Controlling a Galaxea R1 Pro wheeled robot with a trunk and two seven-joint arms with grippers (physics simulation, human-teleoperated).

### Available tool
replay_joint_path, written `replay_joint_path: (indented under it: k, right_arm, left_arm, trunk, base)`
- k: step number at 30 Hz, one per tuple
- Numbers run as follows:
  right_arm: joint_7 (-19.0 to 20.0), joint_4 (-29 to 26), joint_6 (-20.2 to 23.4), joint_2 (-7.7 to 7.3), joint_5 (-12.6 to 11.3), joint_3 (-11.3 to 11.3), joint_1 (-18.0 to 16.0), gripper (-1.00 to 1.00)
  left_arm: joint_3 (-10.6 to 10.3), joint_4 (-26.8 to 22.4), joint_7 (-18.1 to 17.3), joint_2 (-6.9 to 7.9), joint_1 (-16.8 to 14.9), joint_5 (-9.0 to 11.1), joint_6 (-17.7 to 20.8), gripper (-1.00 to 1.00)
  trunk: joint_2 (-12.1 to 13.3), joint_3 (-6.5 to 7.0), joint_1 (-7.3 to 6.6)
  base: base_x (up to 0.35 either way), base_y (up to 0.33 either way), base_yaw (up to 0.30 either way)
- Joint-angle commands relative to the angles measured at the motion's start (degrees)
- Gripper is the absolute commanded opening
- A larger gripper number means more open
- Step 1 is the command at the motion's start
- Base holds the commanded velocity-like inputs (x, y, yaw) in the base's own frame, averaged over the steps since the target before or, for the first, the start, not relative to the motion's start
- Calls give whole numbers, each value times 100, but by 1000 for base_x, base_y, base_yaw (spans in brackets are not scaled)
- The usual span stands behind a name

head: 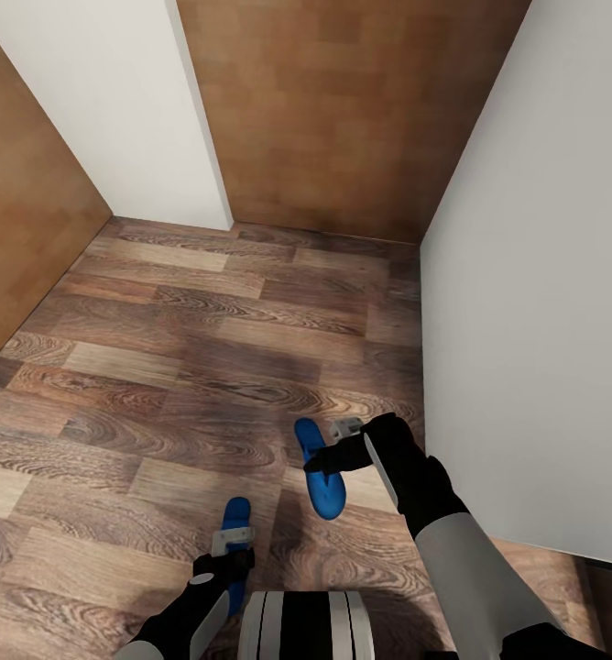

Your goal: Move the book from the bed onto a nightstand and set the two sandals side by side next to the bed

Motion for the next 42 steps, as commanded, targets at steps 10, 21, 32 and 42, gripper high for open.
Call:
replay_joint_path:
  k: [10,21,32,42]
  right_arm:
    - [41,-69,17,-2,48,4,0,-100]
    - [43,-111,17,-3,46,4,4,-100]
    - [50,-113,17,-3,46,3,4,-100]
    - [52,-113,17,-3,46,10,4,-100]
  left_arm:
    - [-49,-9,45,5,-1,56,9,100]
    - [-45,-11,45,2,-1,54,9,100]
    - [-47,-17,45,-4,-1,51,9,100]
    - [-52,-16,45,-4,-1,48,9,100]
  trunk:
    - [-1,-3,-1]
    - [-4,-48,4]
    - [-4,-48,4]
    - [-8,-114,12]
  base:
    - [0,0,0]
    - [0,0,0]
    - [0,0,0]
    - [0,0,0]
